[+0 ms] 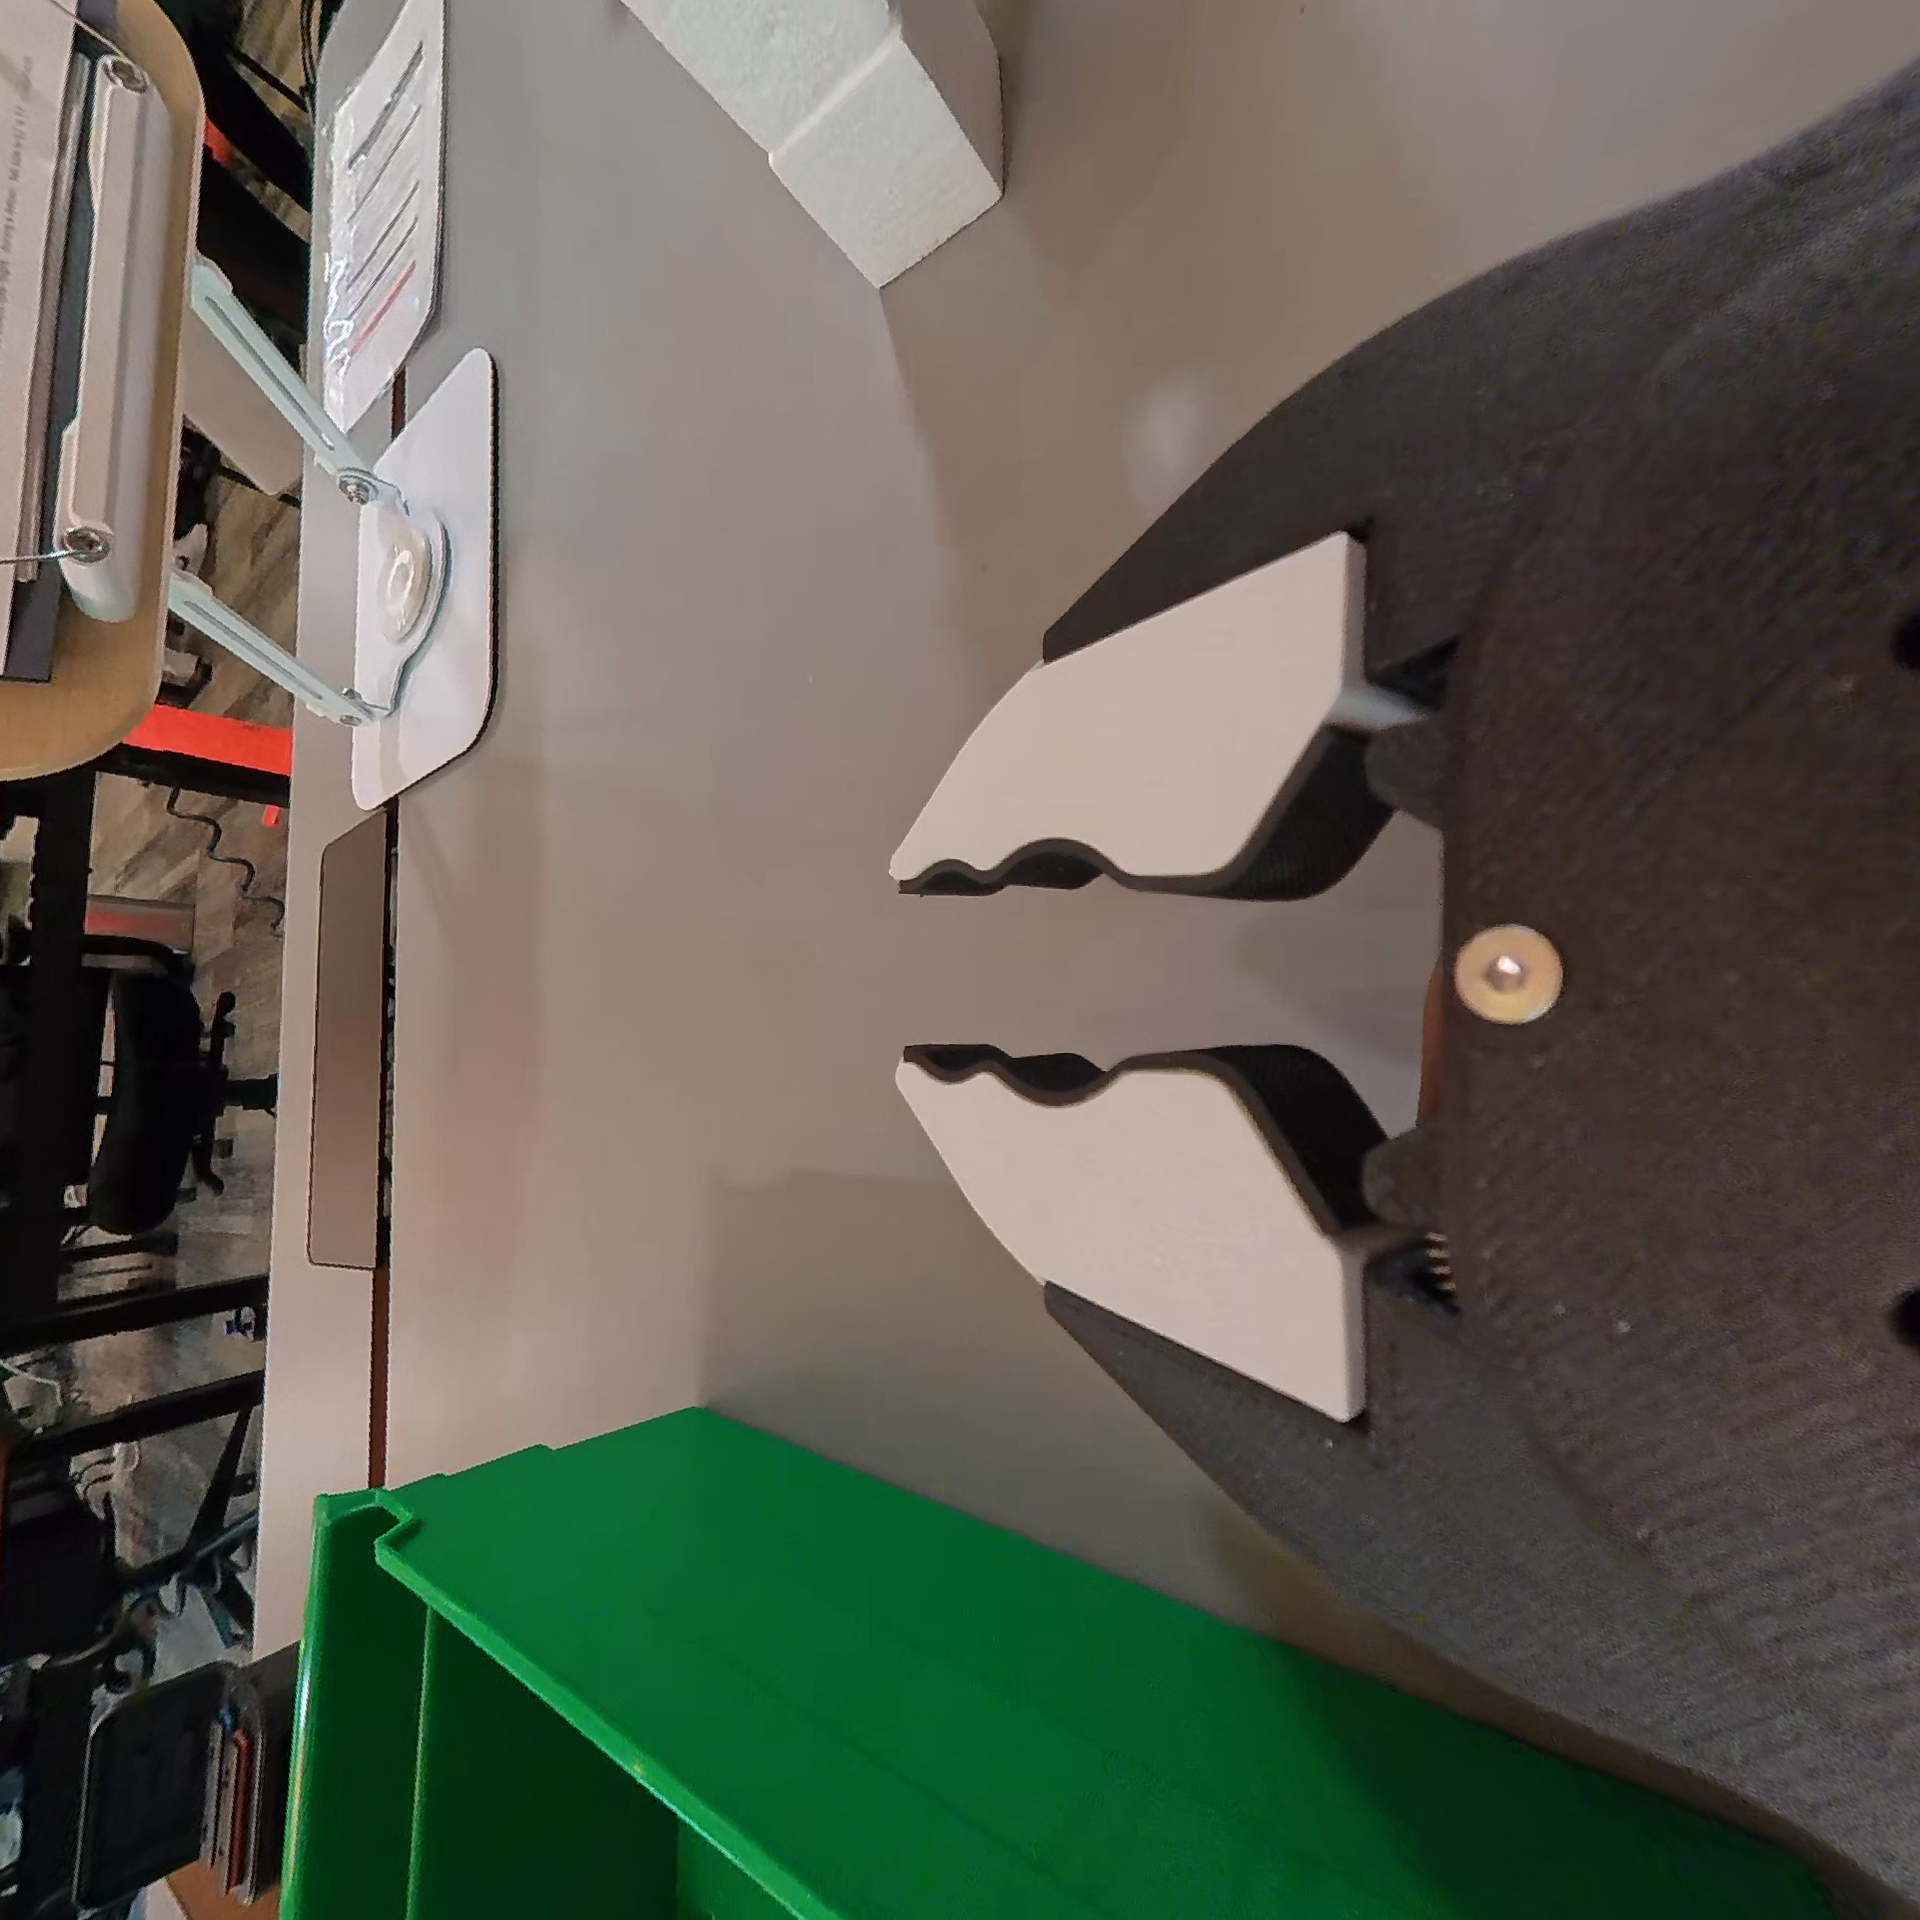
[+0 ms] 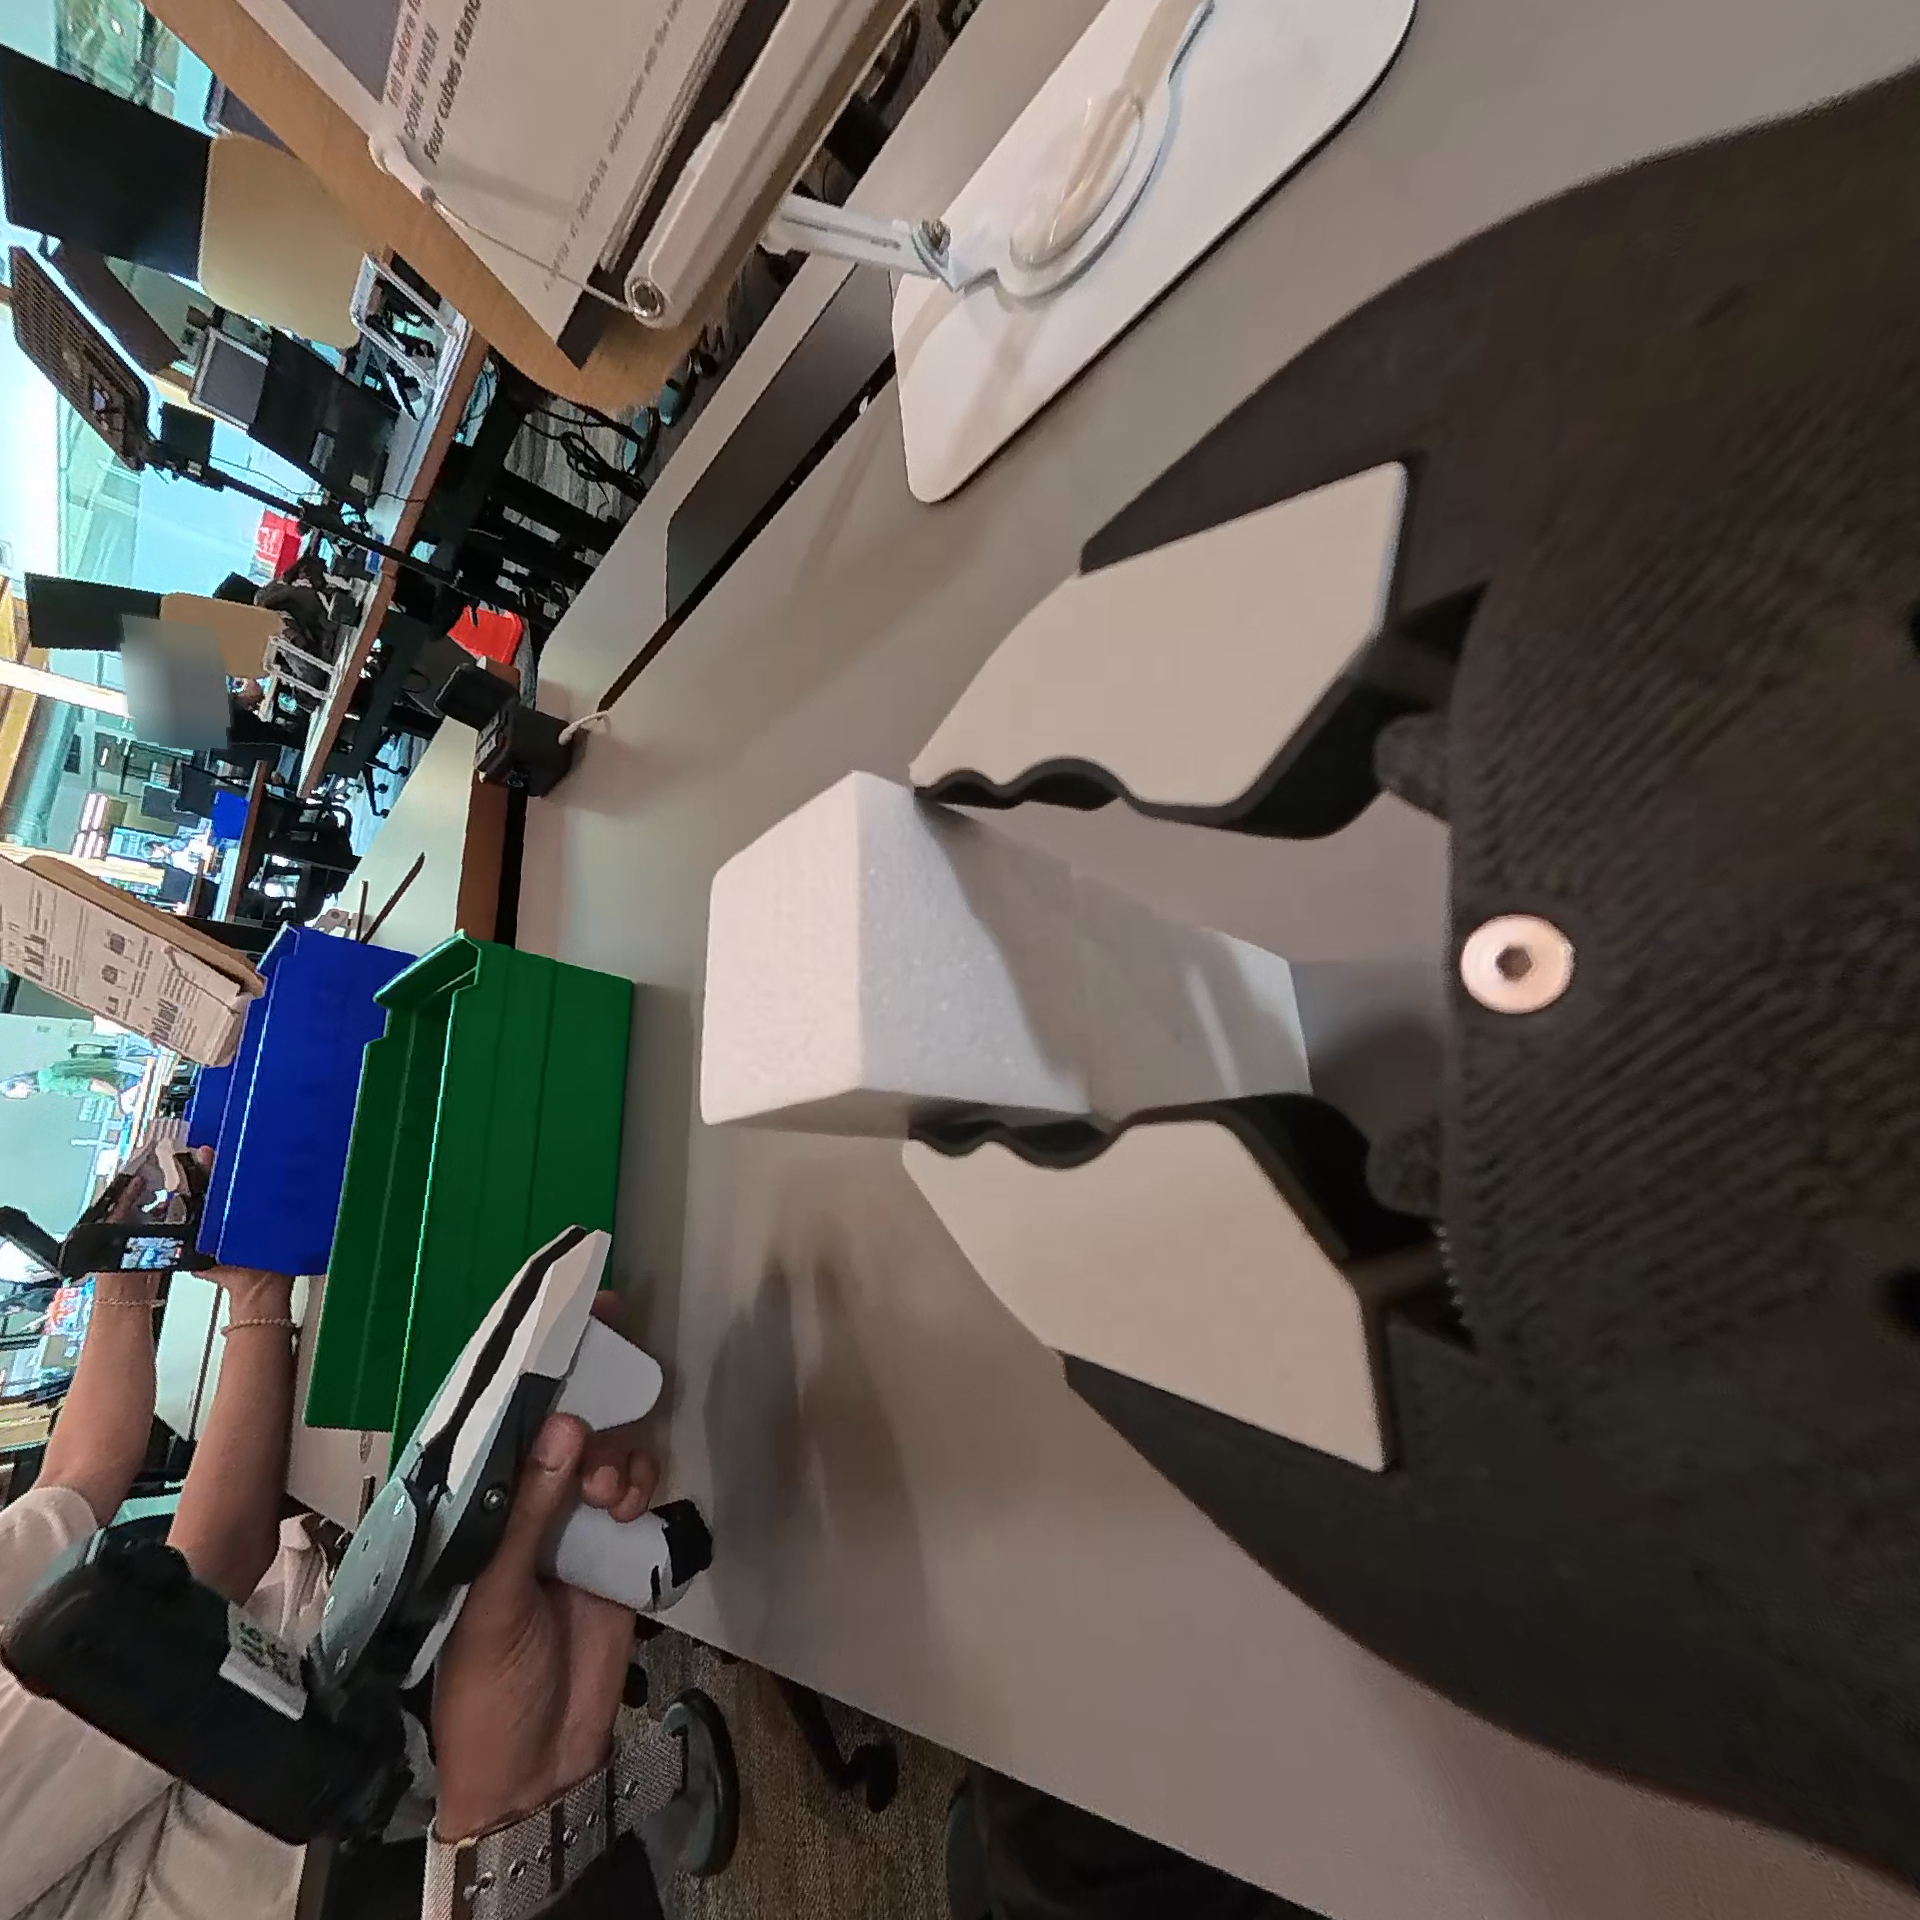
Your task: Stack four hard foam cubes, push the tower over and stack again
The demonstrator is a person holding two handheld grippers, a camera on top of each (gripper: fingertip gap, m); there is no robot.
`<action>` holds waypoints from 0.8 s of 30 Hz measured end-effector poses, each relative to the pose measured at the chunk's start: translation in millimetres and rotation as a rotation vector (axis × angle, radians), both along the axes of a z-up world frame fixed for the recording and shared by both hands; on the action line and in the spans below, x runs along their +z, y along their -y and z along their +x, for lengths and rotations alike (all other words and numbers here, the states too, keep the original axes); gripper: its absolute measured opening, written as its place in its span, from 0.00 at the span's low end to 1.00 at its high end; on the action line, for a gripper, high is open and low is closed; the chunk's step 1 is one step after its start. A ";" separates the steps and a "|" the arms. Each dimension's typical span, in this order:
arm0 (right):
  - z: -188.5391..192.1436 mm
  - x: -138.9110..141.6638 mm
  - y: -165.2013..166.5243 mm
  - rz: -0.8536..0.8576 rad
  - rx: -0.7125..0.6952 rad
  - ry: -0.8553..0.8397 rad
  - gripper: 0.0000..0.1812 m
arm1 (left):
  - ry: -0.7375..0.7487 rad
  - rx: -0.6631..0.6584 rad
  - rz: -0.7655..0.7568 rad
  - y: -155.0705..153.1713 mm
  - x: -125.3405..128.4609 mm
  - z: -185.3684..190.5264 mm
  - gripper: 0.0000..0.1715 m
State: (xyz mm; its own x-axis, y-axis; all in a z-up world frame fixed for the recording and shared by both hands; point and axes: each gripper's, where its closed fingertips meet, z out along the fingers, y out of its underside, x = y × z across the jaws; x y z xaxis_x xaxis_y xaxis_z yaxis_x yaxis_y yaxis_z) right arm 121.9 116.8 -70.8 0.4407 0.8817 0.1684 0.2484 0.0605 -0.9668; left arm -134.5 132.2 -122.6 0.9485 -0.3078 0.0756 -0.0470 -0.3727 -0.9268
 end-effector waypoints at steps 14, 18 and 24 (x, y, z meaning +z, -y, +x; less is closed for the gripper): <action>1.0 -1.2 -0.6 -0.002 0.006 -0.003 0.33 | -0.002 -0.003 -0.005 -0.1 -1.4 0.7 0.16; 1.4 -1.1 -0.9 -0.001 0.005 -0.002 0.33 | -0.003 -0.004 -0.007 -0.2 -1.8 0.9 0.16; -0.9 0.7 0.2 0.016 0.009 -0.003 0.33 | -0.004 -0.006 -0.009 -0.5 -2.6 1.5 0.17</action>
